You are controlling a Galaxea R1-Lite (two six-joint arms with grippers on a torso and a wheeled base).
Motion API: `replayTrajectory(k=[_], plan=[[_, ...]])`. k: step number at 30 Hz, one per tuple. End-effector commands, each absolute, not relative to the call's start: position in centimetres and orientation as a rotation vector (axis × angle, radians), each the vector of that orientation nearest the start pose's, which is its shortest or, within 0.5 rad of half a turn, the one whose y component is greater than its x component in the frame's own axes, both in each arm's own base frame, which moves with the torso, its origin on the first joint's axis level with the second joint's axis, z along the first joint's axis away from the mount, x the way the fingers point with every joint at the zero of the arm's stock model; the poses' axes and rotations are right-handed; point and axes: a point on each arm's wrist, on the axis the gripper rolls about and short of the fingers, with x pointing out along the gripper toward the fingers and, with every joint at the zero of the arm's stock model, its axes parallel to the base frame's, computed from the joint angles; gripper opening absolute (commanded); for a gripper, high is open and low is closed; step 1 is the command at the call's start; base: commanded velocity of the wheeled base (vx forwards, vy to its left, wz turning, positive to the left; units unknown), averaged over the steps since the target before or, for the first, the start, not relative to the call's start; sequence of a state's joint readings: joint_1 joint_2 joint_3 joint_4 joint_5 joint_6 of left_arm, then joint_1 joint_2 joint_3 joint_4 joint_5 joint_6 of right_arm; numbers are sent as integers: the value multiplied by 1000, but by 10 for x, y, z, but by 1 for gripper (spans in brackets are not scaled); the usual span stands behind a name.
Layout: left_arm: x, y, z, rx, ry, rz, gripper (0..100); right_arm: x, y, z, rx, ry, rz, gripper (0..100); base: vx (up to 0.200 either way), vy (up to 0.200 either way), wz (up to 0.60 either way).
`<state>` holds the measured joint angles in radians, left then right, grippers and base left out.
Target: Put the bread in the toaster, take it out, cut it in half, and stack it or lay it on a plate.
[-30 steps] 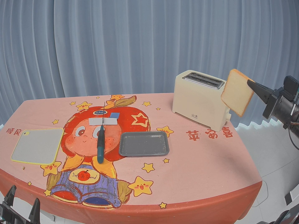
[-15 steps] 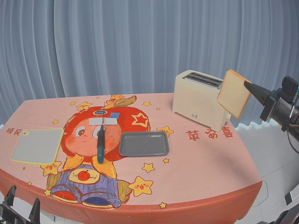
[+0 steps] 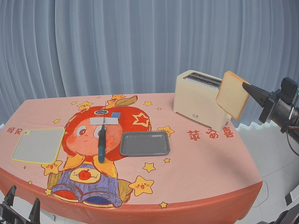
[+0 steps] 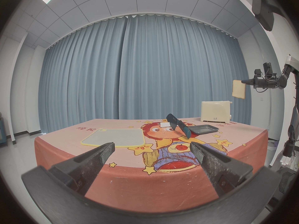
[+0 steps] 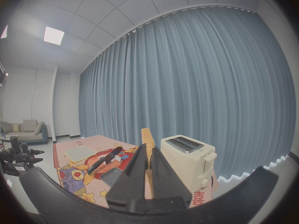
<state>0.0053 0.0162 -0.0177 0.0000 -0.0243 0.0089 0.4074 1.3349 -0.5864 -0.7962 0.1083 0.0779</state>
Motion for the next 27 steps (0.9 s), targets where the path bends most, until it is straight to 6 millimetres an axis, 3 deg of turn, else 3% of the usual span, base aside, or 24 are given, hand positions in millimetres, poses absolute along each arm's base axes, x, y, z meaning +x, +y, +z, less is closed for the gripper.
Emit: replayTrajectory(k=[1, 27], plan=[[-22, -1, 76, 9, 11, -18, 100, 194, 86, 232, 83, -24, 518, 0, 0, 200, 0], [-22, -1, 76, 8, 11, -18, 100, 192, 91, 229, 82, -13, 541, 0, 0, 200, 0]])
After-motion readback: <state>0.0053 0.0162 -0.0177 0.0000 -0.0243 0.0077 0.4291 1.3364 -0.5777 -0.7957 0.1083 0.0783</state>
